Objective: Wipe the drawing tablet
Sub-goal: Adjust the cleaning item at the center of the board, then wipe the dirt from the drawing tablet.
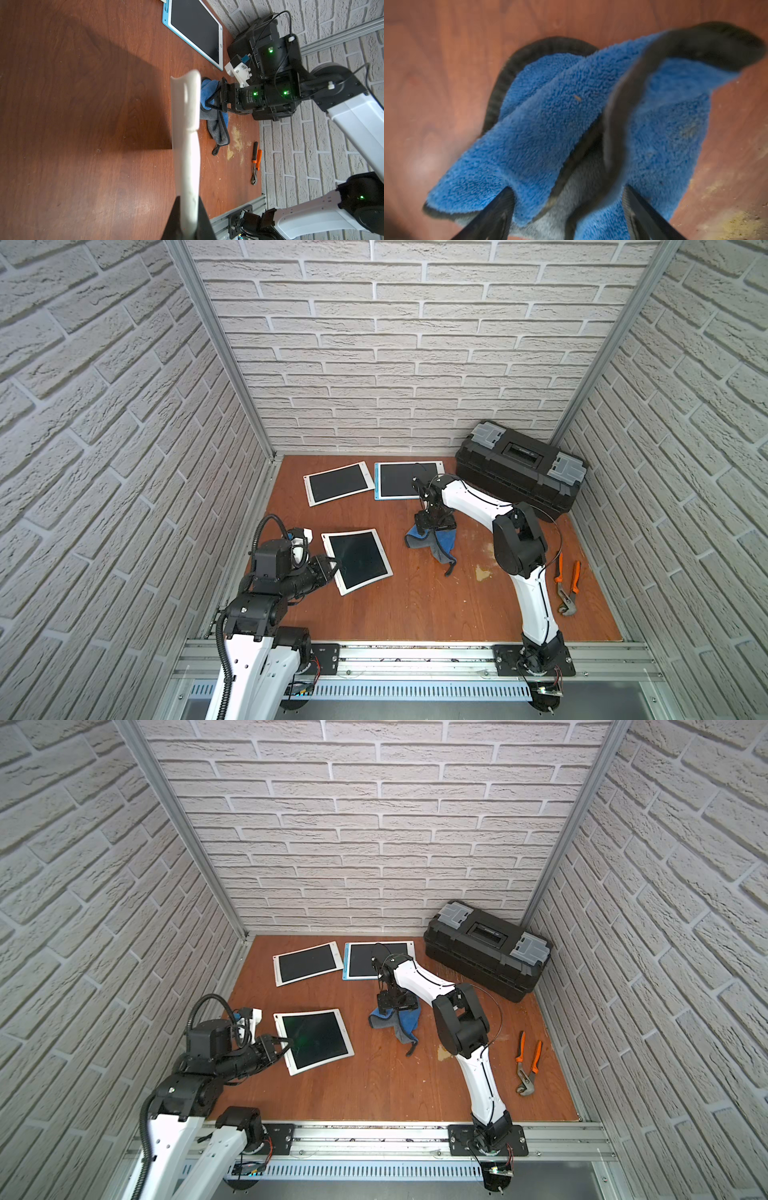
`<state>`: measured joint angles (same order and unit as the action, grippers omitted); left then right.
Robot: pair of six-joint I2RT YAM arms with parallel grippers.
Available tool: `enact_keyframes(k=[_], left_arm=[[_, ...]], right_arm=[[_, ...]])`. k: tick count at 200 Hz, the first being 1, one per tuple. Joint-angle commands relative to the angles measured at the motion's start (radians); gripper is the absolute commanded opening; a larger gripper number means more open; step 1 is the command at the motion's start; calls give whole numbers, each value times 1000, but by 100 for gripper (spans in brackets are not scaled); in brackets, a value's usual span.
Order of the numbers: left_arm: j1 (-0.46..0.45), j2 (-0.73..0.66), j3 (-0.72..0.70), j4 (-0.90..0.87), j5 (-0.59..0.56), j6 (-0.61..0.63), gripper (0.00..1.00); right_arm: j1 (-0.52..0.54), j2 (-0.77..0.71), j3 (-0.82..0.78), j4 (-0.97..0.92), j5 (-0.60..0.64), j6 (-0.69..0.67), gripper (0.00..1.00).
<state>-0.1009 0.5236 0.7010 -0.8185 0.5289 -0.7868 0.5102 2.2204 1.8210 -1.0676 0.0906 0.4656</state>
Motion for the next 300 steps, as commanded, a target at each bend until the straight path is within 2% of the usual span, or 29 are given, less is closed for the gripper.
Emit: enact_keyframes(k=[1, 35, 52, 68, 76, 93, 99, 109, 143, 168, 197, 235, 275, 300], left_arm=[[4, -5, 27, 33, 10, 17, 0], [4, 9, 21, 45, 19, 24, 0], [4, 6, 12, 42, 19, 26, 0], [5, -3, 3, 48, 23, 25, 0], [4, -7, 0, 51, 24, 23, 0], [4, -8, -3, 51, 29, 22, 0], [4, -7, -3, 50, 31, 23, 0], [4, -5, -7, 48, 36, 23, 0], [5, -29, -64, 90, 102, -10, 0], [4, -77, -143, 221, 206, -105, 0], [-7, -91, -233, 362, 304, -204, 0], [-71, -46, -287, 413, 285, -237, 0], [-188, 116, -303, 429, 159, -244, 0], [-209, 194, -312, 458, 111, -245, 0]], right_arm=[[3, 1, 26, -34, 60, 39, 83], [10, -12, -85, 38, -66, 53, 78], [24, -69, -198, 111, -140, 77, 71], [30, -116, -294, 182, -260, 90, 64], [28, -140, -333, 210, -318, 94, 54], [11, -201, -376, 232, -386, 90, 15], [0, -226, -380, 232, -403, 87, 8], [-26, -288, -388, 233, -419, 87, 3], [-120, -464, -369, 229, -432, 72, 2], [-128, -564, -332, 192, -371, 36, 2], [-128, -647, -363, 200, -329, 25, 2], [-117, -678, -471, 284, -405, 34, 2], [-32, -628, -552, 404, -442, 68, 2], [8, -580, -642, 563, -471, 154, 2]])
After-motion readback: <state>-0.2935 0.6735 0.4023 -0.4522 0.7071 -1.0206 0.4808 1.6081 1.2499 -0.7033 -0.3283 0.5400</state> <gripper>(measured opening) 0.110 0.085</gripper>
